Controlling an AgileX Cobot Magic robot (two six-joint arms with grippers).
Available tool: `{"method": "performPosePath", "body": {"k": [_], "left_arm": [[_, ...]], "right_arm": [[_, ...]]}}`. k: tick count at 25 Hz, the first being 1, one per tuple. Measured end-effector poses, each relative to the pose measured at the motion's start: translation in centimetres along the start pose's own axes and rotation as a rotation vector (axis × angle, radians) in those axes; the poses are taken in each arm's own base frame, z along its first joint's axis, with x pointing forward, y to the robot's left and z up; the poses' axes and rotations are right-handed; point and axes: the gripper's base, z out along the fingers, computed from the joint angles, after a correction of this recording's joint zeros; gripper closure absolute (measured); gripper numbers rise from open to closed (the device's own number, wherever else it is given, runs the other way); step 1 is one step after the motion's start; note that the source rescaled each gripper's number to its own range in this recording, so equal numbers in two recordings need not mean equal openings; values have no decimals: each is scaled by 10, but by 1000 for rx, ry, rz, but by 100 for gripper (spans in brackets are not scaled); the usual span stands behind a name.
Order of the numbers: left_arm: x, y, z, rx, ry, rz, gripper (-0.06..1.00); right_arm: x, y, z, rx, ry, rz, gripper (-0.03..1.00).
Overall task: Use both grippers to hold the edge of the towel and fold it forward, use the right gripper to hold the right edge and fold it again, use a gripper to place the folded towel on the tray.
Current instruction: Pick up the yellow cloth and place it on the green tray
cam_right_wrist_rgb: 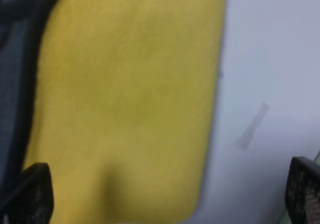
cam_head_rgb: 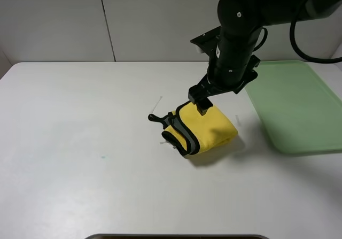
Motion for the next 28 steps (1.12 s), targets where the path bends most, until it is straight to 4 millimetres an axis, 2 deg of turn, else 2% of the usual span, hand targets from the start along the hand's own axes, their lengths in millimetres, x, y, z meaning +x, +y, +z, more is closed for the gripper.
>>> {"method": "performPosePath", "body": {"k": [5, 8, 14, 24, 28], "left_arm": [[0, 0, 0, 0, 0, 0, -6], [0, 0, 0, 0, 0, 0, -6], [0, 0, 0, 0, 0, 0, -6], [0, 0, 0, 0, 0, 0, -6], [0, 0, 0, 0, 0, 0, -6]], "right_arm": [[0, -27, 5, -59, -39, -18, -3], [0, -36, 15, -74, -48, -22, -3], [-3, -36, 38, -77, -46, -56, -3], [3, -43, 93, -59, 24, -79, -3], [4, -43, 105, -62, 36, -77, -3]]}}
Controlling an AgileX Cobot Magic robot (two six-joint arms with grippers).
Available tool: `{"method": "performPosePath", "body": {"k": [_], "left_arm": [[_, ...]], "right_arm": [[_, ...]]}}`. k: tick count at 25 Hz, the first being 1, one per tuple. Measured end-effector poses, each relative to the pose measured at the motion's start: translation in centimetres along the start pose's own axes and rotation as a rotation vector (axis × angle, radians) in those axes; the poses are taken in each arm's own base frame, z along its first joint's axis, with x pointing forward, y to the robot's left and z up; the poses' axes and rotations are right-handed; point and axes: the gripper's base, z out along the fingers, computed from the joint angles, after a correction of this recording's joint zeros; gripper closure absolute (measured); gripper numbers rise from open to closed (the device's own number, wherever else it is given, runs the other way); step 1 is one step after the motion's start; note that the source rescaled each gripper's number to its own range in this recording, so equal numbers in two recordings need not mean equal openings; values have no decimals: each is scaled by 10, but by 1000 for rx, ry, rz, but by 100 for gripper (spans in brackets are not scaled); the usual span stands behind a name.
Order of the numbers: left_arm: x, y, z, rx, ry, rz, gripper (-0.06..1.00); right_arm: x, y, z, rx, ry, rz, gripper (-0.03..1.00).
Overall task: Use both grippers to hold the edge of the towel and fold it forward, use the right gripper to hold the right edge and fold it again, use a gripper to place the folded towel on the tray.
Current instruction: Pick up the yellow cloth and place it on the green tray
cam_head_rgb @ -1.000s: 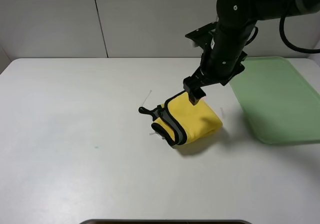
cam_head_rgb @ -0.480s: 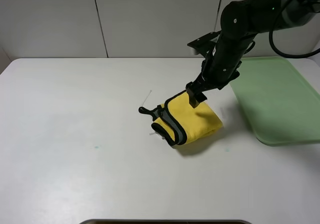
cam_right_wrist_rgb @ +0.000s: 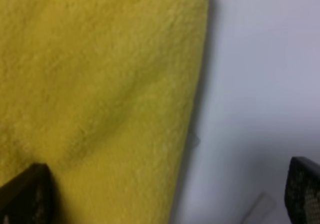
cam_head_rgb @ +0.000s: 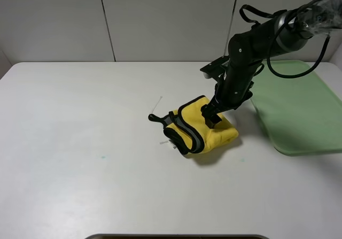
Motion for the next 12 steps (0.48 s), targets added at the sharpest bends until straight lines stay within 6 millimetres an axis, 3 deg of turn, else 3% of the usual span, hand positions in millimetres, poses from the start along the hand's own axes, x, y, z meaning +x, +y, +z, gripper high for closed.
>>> {"method": "performPosePath", "body": {"k": [6, 12], "left_arm": [[0, 0, 0, 0, 0, 0, -6], [0, 0, 0, 0, 0, 0, -6]], "right_arm": [[0, 0, 2, -5, 4, 4, -1], [0, 3, 3, -23, 5, 25, 41]]}}
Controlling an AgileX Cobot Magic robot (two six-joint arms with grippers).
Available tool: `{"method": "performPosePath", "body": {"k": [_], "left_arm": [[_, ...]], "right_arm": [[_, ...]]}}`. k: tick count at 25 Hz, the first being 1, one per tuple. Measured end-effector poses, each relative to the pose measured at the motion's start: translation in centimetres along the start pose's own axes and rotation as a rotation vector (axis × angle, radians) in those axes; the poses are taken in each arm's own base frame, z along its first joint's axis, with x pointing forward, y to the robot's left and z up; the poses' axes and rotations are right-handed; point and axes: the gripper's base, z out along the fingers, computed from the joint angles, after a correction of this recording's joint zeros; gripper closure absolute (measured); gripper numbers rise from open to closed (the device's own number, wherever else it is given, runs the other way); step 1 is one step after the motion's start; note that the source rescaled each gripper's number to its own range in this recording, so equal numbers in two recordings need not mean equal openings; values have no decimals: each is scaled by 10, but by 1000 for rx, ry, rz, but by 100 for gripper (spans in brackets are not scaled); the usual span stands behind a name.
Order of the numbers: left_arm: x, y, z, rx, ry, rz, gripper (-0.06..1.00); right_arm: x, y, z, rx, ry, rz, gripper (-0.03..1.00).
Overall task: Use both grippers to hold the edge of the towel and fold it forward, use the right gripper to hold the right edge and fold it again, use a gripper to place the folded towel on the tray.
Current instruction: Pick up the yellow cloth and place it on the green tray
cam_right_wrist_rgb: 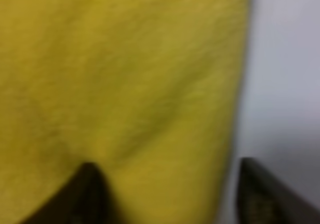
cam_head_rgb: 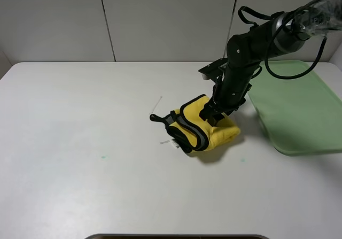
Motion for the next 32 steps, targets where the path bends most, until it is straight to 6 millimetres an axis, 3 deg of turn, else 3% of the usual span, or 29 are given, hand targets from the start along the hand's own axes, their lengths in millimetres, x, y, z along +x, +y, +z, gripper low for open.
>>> {"method": "performPosePath", "body": {"k": [6, 8, 13, 22, 27, 32], "left_arm": [[0, 0, 0, 0, 0, 0, -6], [0, 0, 0, 0, 0, 0, -6], [0, 0, 0, 0, 0, 0, -6], [0, 0, 0, 0, 0, 0, -6], [0, 0, 0, 0, 0, 0, -6], [0, 0, 0, 0, 0, 0, -6]], "right_arm": [[0, 0, 0, 3, -2, -4, 81], [0, 0, 0, 4, -1, -6, 89], [-2, -2, -9, 17, -18, -14, 89], [-6, -9, -52, 91, -91, -56, 89], [0, -29, -56, 141, -76, -10, 89], [0, -68, -70, 184, -106, 107, 89]]}}
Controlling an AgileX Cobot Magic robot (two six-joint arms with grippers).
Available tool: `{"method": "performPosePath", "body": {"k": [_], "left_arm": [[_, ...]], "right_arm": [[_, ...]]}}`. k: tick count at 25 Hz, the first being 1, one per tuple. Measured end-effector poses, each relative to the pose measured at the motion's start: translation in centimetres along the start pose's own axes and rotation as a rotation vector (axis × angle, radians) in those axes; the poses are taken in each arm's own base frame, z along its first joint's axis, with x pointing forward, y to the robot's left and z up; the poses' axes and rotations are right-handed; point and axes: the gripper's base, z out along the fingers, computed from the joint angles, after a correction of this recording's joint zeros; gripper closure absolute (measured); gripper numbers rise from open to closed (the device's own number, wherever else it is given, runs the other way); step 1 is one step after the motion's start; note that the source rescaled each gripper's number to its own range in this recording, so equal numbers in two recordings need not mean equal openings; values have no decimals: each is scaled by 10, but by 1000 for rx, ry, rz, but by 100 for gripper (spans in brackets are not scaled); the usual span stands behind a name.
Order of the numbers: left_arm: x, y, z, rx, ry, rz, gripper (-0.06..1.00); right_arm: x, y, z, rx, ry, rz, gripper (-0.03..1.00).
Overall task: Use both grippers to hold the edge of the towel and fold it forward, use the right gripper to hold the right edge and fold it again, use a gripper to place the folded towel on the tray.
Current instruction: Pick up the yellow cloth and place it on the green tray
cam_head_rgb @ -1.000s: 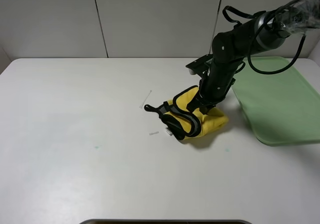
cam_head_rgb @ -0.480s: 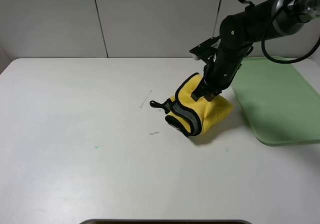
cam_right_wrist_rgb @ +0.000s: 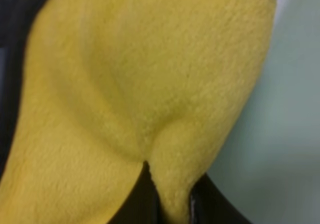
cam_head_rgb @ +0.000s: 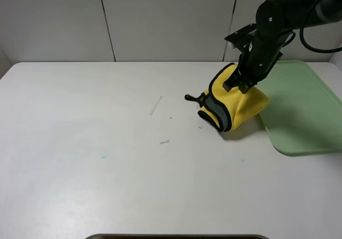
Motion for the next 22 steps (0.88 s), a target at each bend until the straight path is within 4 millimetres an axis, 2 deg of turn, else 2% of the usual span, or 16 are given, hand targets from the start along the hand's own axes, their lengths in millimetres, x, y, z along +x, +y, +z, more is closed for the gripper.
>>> {"method": "performPosePath", "body": {"k": [4, 12, 17, 22], "left_arm": [[0, 0, 0, 0, 0, 0, -6], [0, 0, 0, 0, 0, 0, -6], [0, 0, 0, 0, 0, 0, -6], [0, 0, 0, 0, 0, 0, -6]], "right_arm": [[5, -40, -3, 41, -15, 101, 89], [42, -113, 1, 101, -8, 306, 89], [61, -138, 2, 104, -7, 418, 89], [66, -144, 2, 96, -9, 461, 89]]}}
